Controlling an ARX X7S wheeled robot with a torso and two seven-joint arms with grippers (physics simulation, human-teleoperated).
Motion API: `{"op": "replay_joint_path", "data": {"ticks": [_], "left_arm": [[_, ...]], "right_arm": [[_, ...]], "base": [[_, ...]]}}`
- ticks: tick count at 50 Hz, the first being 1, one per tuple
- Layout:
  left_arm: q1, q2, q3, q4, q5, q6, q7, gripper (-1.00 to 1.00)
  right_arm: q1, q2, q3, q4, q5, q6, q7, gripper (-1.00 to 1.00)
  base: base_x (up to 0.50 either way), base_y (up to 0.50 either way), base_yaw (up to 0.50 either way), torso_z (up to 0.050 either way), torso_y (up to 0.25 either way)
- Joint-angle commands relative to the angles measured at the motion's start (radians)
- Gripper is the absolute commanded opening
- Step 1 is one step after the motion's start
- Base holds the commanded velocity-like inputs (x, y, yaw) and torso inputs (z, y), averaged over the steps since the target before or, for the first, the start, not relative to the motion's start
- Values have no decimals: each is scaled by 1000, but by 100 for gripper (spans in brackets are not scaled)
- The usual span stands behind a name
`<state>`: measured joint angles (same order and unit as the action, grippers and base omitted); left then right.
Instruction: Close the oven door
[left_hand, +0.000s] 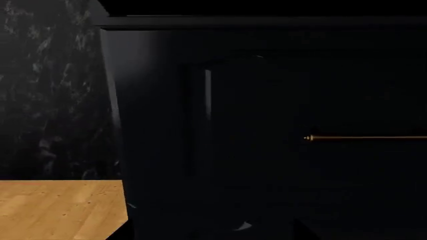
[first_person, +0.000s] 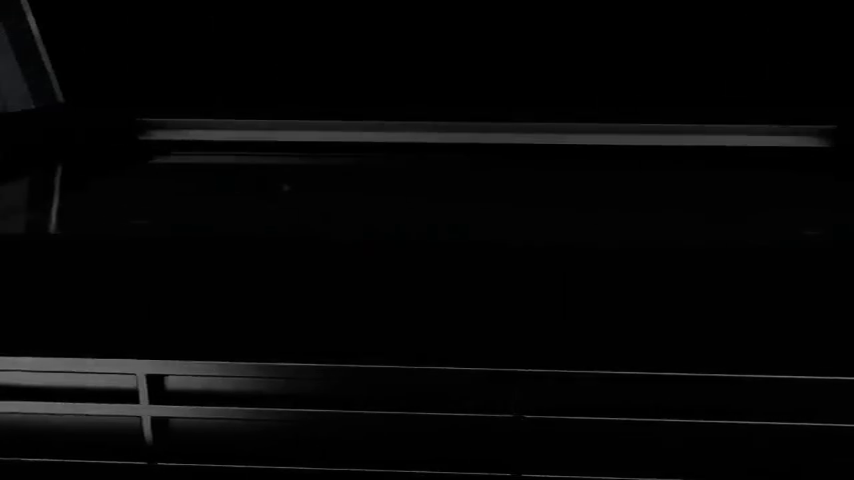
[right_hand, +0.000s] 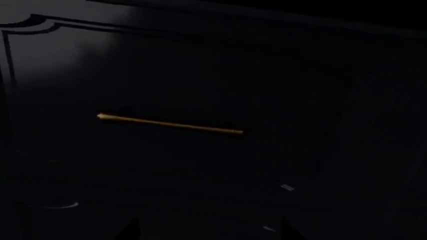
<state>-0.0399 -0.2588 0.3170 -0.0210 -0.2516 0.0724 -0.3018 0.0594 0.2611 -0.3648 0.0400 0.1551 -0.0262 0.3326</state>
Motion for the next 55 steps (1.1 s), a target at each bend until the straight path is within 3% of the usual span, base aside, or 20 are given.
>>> {"op": "replay_joint_path", "data": {"ticks": [1,19,42,55], "left_arm": [[-1,-2,5,-1,-3,2,-3,100],[0,-7,11,8,-7,-2,-11,100],[-3,-12,18,1,-11,6,-16,100],[22,-22,4,35,-16,54,-26,100]], "right_arm": [[-1,2,3,3,14,-17,-1,100],[-4,6,8,-14,27,-16,13,100],[-3,13,-4,-11,27,-30,13,100],[-22,21,10,-59,27,-40,43,100]], "base": [[0,0,0,0,0],[0,0,0,0,0],[245,0,0,0,0],[8,0,0,0,0]]}}
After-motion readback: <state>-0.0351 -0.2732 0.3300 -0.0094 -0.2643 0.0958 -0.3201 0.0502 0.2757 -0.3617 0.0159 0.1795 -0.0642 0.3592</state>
